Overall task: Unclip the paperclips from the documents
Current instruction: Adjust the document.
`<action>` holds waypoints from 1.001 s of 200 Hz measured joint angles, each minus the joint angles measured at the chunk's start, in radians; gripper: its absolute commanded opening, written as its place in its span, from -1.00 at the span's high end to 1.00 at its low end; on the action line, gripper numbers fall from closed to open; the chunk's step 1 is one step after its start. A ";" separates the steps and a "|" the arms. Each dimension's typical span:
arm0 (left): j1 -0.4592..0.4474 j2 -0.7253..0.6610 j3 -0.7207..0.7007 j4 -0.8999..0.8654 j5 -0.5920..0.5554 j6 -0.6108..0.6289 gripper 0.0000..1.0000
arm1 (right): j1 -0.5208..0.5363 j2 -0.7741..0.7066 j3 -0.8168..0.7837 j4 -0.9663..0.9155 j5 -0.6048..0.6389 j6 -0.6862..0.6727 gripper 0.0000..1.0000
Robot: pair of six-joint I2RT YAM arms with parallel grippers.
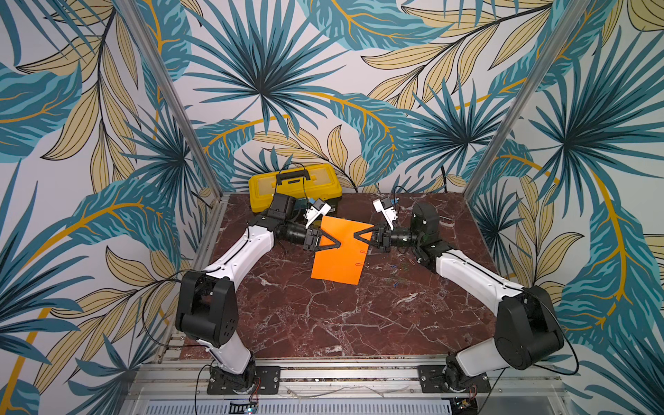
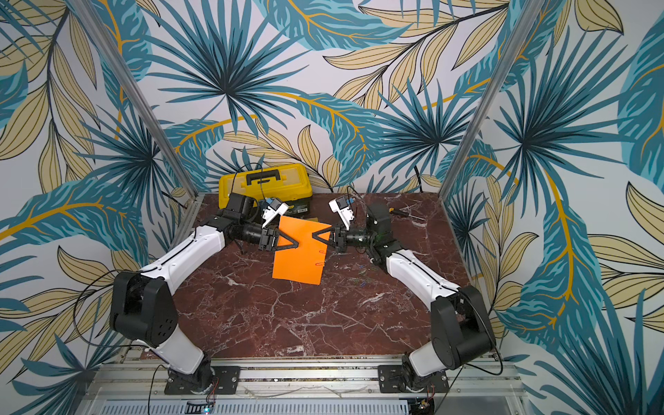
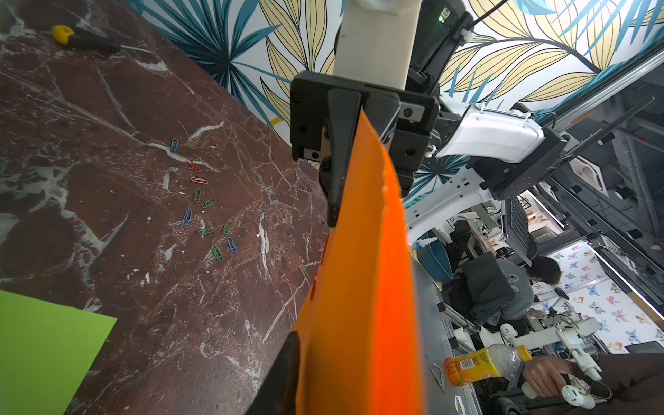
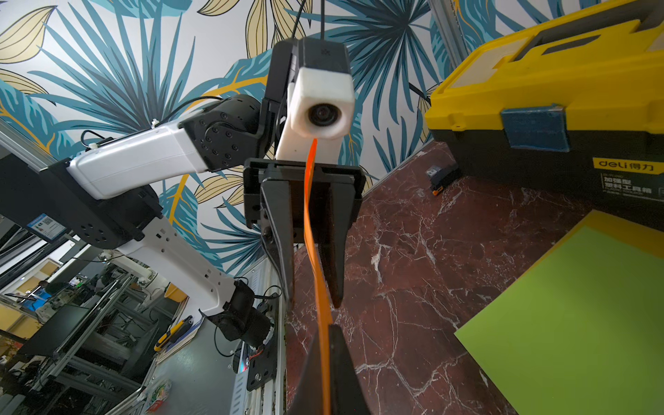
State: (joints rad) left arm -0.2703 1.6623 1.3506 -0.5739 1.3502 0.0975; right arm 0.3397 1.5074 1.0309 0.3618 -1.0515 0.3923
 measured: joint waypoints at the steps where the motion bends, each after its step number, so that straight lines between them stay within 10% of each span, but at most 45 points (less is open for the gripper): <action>1: 0.000 0.000 0.000 0.000 0.000 0.001 0.55 | 0.000 0.000 0.000 0.000 0.000 0.000 1.00; 37: 0.000 0.000 0.000 0.002 0.004 0.001 1.00 | 0.000 0.000 0.005 -0.003 0.000 0.000 0.80; 89: 0.000 0.000 0.000 0.000 0.004 0.000 1.00 | -0.012 0.000 0.010 -0.076 0.002 -0.039 0.31; 200: 0.004 0.000 0.000 0.000 0.009 0.002 1.00 | -0.039 0.000 -0.012 -0.314 -0.039 -0.188 0.23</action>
State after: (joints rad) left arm -0.2661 1.6623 1.3506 -0.5735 1.3590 0.0998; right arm 0.3008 1.5074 1.0191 0.0483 -1.0901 0.2043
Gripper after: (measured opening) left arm 0.047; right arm 0.383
